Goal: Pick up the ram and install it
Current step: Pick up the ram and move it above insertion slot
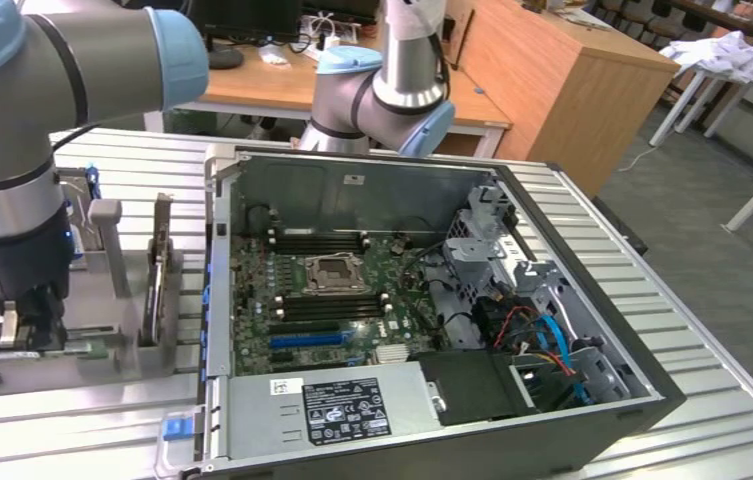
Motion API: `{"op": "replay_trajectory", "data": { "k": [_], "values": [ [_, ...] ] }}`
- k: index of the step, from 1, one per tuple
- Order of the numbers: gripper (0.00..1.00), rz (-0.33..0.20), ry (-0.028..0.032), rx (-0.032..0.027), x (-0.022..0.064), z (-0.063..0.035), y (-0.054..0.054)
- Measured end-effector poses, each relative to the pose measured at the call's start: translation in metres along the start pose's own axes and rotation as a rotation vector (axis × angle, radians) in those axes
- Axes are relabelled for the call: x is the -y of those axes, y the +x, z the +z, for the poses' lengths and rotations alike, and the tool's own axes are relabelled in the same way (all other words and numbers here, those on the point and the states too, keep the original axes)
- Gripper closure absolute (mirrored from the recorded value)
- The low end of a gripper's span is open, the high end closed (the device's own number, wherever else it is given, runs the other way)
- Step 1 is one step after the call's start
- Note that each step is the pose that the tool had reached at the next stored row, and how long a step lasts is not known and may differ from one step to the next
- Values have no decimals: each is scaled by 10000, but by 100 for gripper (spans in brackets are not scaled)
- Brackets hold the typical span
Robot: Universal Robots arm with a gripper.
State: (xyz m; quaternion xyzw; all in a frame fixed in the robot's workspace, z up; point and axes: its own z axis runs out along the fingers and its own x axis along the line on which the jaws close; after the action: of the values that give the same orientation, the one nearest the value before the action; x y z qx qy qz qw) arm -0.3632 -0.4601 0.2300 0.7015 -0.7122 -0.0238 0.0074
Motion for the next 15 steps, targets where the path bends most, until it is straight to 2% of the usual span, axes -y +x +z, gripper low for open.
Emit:
{"op": "replay_trajectory", "data": {
  "k": [5,15],
  "values": [
    [89,0,-1,1,-1,-128,-3],
    [89,0,-2,0,2,-461,-11]
  ]
}}
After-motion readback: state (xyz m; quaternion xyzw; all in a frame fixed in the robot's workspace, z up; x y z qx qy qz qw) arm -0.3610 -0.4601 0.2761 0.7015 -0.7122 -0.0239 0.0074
